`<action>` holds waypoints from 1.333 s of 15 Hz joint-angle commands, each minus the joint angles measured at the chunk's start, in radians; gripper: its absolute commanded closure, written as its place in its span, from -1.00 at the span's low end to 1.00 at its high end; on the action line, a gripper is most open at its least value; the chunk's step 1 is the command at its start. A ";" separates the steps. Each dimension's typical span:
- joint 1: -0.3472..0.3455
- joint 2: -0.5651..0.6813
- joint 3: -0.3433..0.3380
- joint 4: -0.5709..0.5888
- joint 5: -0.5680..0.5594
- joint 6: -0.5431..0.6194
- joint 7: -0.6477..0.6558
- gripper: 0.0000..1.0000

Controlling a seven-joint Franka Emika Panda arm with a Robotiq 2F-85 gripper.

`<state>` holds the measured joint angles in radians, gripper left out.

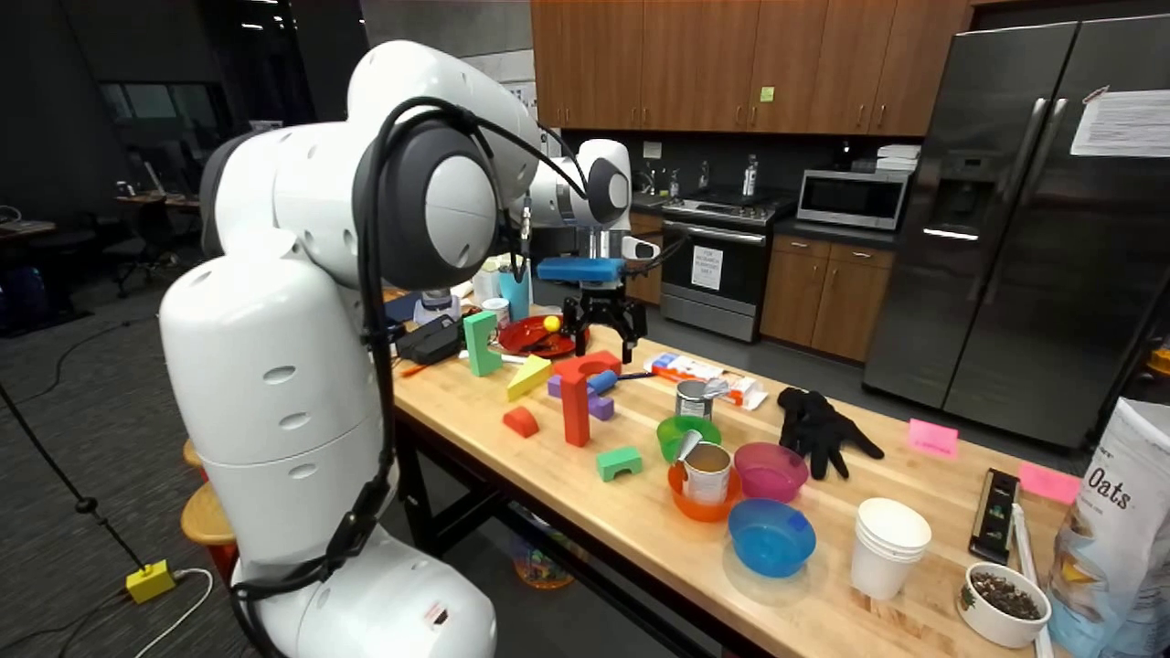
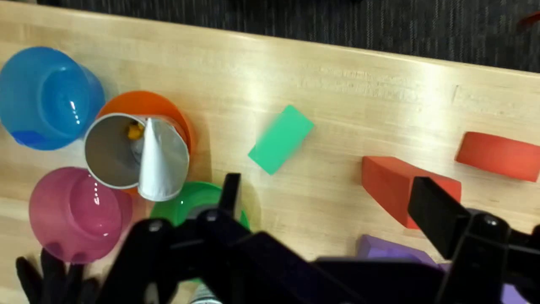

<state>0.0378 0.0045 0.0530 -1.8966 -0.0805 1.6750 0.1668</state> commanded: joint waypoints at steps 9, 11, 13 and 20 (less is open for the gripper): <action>0.005 0.081 -0.005 0.067 0.009 -0.024 -0.081 -1.00; 0.005 0.081 -0.005 0.067 0.009 -0.024 -0.081 -1.00; 0.006 0.104 -0.002 0.071 0.030 -0.002 -0.088 -1.00; 0.029 0.184 0.004 0.095 -0.007 0.154 -0.077 -1.00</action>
<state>0.0558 0.1668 0.0612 -1.8310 -0.0576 1.7951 0.0860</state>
